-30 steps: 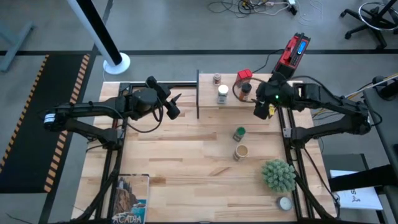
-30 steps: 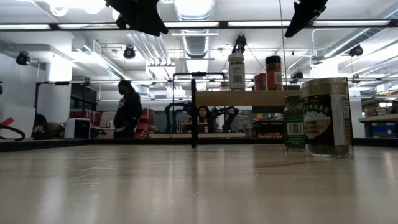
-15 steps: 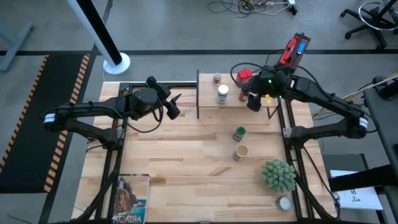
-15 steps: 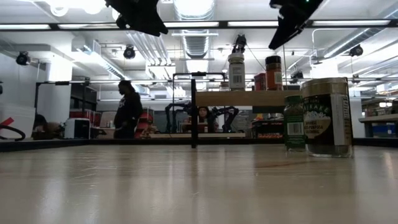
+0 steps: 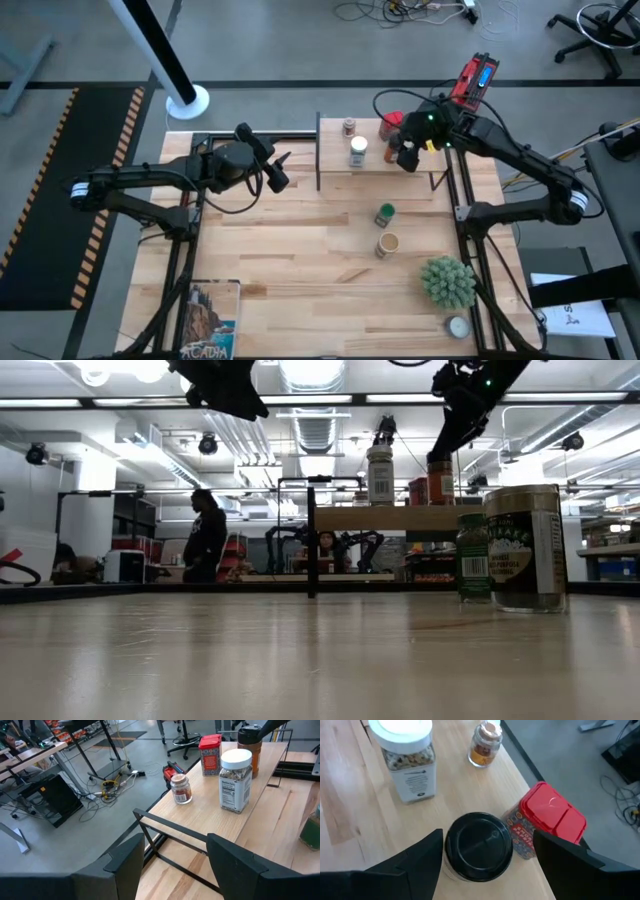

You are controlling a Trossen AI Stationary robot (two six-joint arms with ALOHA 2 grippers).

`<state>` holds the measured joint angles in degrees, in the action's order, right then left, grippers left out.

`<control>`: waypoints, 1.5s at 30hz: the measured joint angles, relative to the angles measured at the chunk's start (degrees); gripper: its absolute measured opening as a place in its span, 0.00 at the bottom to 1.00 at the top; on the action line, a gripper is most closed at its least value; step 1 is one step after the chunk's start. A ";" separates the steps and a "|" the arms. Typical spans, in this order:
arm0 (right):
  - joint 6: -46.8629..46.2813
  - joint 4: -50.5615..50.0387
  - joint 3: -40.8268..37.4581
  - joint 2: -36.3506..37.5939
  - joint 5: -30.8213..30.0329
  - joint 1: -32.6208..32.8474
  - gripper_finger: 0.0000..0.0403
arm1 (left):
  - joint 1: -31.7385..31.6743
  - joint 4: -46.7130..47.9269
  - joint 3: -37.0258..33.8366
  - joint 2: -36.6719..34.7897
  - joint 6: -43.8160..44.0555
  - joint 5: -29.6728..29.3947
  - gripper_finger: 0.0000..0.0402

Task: Shelf spices
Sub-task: Remove the black seasoning bottle from the shelf

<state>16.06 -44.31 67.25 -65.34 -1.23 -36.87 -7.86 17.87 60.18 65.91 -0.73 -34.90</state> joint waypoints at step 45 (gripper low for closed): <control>-1.13 10.02 -10.37 0.42 2.79 -0.41 0.42 | 0.00 0.02 0.00 0.00 0.00 -0.04 0.51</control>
<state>14.94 -34.28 56.88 -64.93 1.56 -37.28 -7.86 17.89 60.18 65.91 -0.73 -34.94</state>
